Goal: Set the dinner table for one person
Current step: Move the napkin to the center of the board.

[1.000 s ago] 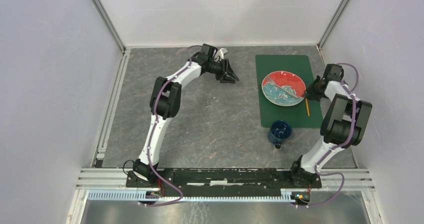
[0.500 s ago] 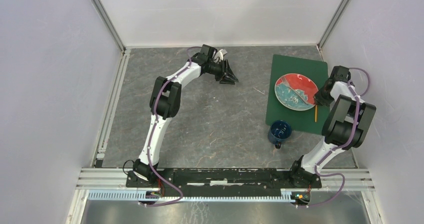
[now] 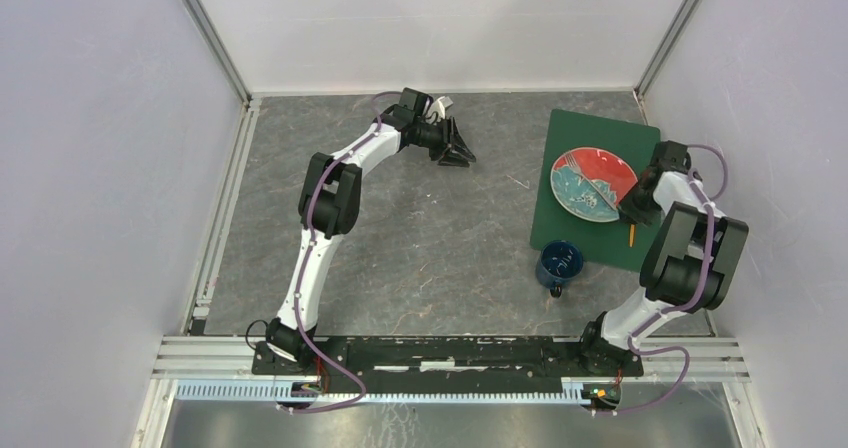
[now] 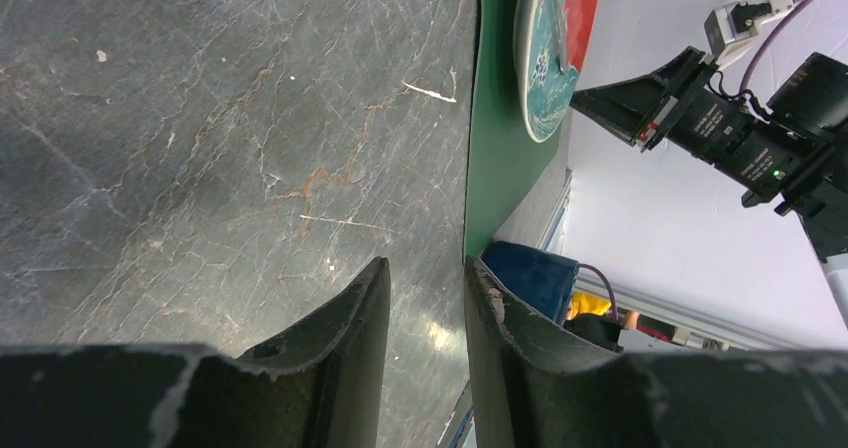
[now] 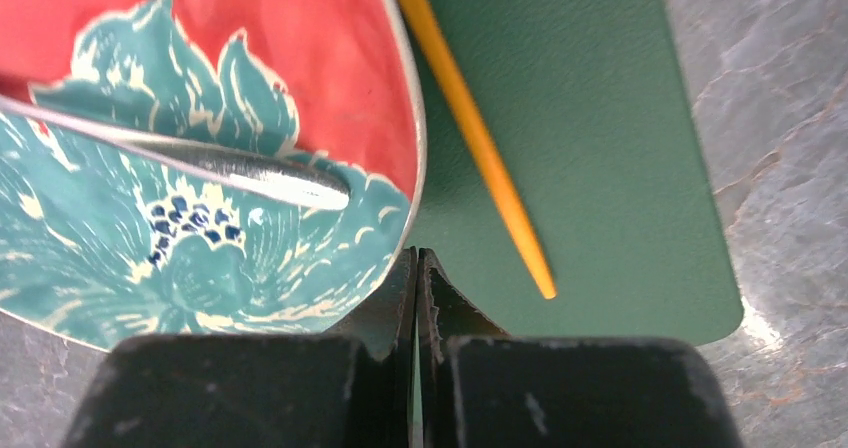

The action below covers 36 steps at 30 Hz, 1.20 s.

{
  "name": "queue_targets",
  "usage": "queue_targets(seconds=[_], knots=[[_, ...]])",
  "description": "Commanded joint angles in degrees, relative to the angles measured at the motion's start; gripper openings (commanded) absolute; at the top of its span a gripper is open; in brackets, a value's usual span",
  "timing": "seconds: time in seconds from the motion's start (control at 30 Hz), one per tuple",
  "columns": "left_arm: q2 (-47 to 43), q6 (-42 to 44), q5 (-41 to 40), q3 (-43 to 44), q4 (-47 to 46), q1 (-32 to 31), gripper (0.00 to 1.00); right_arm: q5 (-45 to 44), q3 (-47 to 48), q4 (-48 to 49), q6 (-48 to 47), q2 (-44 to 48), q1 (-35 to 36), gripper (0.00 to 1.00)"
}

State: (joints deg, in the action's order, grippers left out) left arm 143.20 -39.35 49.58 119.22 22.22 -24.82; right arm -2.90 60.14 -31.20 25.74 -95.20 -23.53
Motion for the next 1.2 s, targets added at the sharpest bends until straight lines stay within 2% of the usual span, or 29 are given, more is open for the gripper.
queue_targets(seconds=[0.0, 0.27, 0.3, 0.37, 0.47, 0.63, 0.83, 0.97, 1.17], knots=[[-2.03, -0.17, 0.68, 0.44, -2.42, 0.29, 0.40, 2.78, 0.69, -0.53, -0.40, -0.78, 4.00, 0.00], [-3.23, 0.05, 0.19, -0.02, -2.43, 0.71, 0.41, 1.01, 6.14, -2.02, -0.60, -3.30, 6.11, 0.01], [-3.39, 0.06, 0.11, -0.18, -2.44, 0.81, 0.41, 0.65, 7.58, -2.53, -0.84, -3.68, 6.02, 0.03], [-3.58, 0.51, 0.09, -0.21, -1.88, 1.22, 0.41, 0.43, 9.66, -3.40, -0.82, -4.40, 5.74, 0.14], [-3.71, 1.17, -0.19, -0.21, -1.03, 1.65, 0.43, 1.47, 11.58, -3.35, 0.19, -4.80, 5.01, 0.24], [-3.72, 1.46, -0.36, -0.30, -0.68, 2.21, 0.43, 2.06, 11.51, -1.57, 1.23, -4.85, 3.72, 0.33], [-2.98, 1.22, -0.04, 0.42, -0.76, 2.65, 0.44, 2.21, 10.71, -0.80, 1.40, -5.95, 2.56, 0.52], [-2.78, 1.21, 0.00, 0.75, -0.77, 2.88, 0.44, 1.03, 10.79, 0.05, 1.09, -5.52, 1.31, 0.58], [-2.15, 1.12, 0.11, 1.10, -0.77, 3.27, 0.44, 1.56, 10.88, 2.47, 1.51, -6.51, -0.18, 0.58]])
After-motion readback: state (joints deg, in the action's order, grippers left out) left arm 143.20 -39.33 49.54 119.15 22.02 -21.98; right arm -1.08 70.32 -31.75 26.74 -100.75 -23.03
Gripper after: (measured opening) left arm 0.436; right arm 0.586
